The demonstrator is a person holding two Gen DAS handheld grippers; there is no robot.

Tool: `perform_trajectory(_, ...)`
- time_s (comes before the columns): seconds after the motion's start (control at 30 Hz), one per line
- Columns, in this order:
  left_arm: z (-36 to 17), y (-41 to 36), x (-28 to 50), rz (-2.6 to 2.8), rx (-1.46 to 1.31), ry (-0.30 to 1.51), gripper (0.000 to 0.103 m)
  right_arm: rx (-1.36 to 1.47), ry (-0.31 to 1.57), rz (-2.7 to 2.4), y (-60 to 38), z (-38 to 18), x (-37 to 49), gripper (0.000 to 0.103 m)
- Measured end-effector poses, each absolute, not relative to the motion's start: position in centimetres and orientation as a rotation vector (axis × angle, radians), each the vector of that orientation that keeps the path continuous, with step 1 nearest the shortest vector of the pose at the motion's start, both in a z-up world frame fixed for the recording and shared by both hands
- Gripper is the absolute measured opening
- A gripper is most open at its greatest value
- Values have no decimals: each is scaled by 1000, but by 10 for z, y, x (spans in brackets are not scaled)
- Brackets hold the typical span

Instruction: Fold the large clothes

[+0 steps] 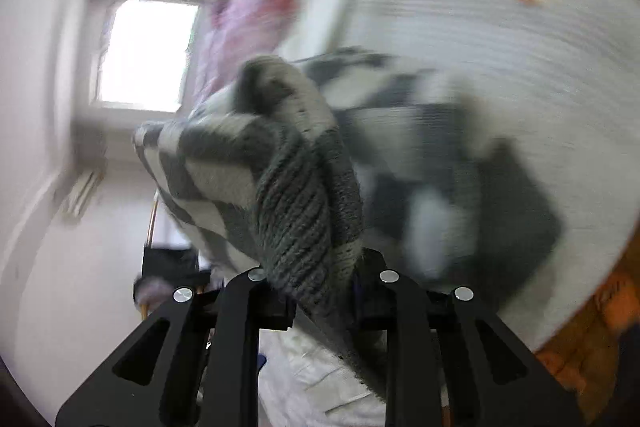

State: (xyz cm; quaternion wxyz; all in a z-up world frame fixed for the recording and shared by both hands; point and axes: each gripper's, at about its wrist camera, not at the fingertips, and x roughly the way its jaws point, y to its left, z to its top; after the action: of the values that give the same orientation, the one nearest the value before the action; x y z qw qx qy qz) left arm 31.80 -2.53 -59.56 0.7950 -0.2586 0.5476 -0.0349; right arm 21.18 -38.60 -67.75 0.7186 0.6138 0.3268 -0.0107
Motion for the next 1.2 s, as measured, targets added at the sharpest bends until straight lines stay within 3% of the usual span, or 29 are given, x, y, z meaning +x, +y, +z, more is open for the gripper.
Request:
perform_trajectory(0.07,-610,-41,317,-95,-537,1204,75,1401,730,-80,-400,-694,206,18)
perform_trajectory(0.23,-640,-51,314,-80,-518,1272,76,1341,700,-77,-414,-671,204,18)
perform_trajectory(0.4,-669,-65,315,-75,-531,1343,80,1384,865,-130,-416,-704,218,23)
perform_trajectory(0.57,-678,-79,322,-64,-434,1346,80,1208,973,-137,-422,-670,223,35)
perform_trajectory(0.7,-670,-82,327,-66,-380,1356,78,974,949,-161,-437,-620,203,35)
perform_trajectory(0.77,-650,-78,328,-100,-374,1318,78,893,921,-100,-435,-603,212,31)
perform_trajectory(0.93,-586,-65,352,-92,-412,1154,78,808,903,90,-407,-593,279,6)
perform_trajectory(1.07,-559,-74,394,-81,-368,1073,78,815,1006,101,-394,-625,330,2)
perform_trajectory(1.2,-576,-102,449,-107,-330,1100,75,784,1088,42,-410,-654,335,0)
